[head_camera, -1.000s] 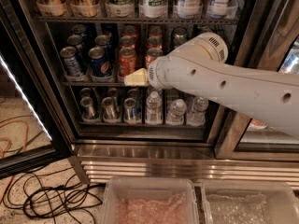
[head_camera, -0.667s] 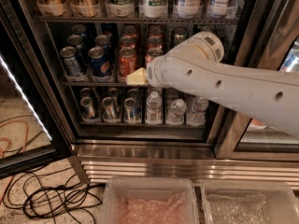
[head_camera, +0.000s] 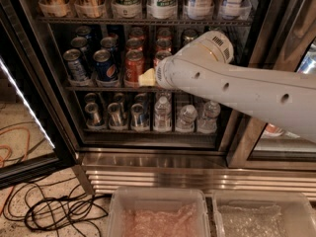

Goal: Pick coke can from middle shelf of fridge

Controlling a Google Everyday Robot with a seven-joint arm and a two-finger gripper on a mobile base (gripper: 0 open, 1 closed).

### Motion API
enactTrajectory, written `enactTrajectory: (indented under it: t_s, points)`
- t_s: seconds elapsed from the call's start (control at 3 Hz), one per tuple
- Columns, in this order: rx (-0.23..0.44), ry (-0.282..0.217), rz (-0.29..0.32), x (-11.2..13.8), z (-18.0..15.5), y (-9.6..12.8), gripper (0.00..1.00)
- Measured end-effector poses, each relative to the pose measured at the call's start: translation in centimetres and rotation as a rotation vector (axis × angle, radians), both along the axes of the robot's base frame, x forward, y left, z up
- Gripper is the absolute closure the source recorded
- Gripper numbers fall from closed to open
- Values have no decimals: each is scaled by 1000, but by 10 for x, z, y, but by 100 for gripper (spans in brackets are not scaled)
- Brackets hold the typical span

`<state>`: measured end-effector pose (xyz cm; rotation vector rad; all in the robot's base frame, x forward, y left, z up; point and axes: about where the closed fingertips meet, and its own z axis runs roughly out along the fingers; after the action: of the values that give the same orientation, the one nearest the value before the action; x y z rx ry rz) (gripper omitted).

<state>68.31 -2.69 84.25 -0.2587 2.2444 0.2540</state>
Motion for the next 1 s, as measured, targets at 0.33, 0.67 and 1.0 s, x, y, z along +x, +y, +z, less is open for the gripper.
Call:
enactTrajectory:
  t_s: [0.33,0.67,1.0]
  points:
    - [-7,-14,-17,12,1,-5,24]
    - [-6,-27,-27,22,3,-7,26]
    - [0,-33,-35,33,3,-9,26]
